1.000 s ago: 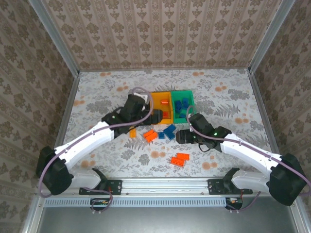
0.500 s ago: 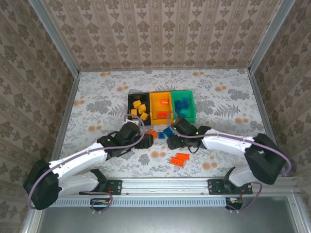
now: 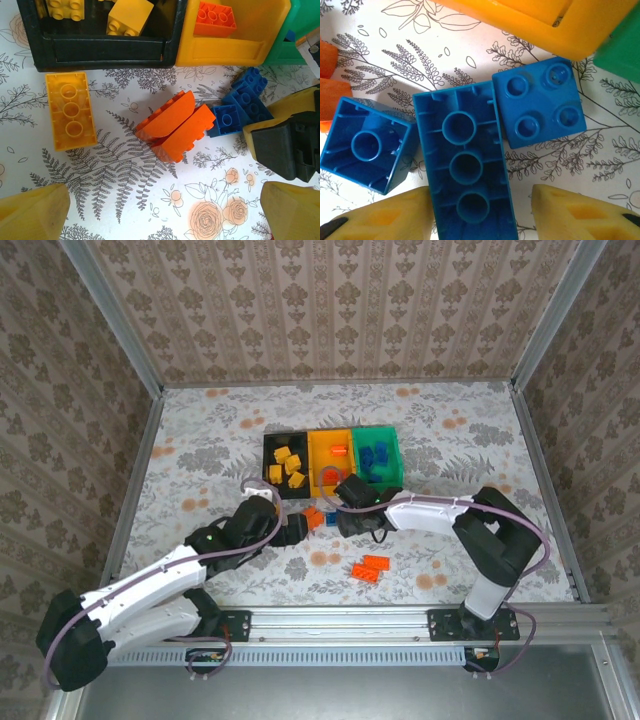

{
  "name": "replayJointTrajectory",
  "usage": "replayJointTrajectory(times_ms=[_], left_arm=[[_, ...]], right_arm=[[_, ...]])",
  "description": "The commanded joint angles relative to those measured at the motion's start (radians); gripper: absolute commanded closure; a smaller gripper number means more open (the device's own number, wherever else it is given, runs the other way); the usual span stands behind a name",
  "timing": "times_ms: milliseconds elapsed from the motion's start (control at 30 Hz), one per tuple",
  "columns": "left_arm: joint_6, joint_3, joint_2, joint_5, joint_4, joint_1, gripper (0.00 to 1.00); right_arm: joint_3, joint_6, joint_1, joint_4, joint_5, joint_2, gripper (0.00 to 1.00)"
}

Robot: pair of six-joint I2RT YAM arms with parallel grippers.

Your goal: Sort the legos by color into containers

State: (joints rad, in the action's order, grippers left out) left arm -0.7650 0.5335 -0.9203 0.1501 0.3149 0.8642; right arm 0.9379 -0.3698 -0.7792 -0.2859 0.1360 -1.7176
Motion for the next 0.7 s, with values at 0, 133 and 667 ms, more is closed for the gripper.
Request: replayJointTrajectory(times_ms=[0, 133, 667], left_arm=[[-0.021, -0.013, 0.017, 0.022, 0.038, 0.002, 0.0], [-0.023, -0.018, 0.025, 0.027, 0.044, 0.002, 0.0], [-0.029, -0.036, 0.02, 0.037, 0.009, -0.004, 0.0]], right_arm=[[0.03, 0.025, -0.003, 0.007, 0.017, -0.023, 0.49], [0.024, 0.031, -0.007, 0.0, -0.008, -0.014, 0.6], [-0.104, -0.037, -0.042, -0.179, -0.006, 0.47, 0.71]])
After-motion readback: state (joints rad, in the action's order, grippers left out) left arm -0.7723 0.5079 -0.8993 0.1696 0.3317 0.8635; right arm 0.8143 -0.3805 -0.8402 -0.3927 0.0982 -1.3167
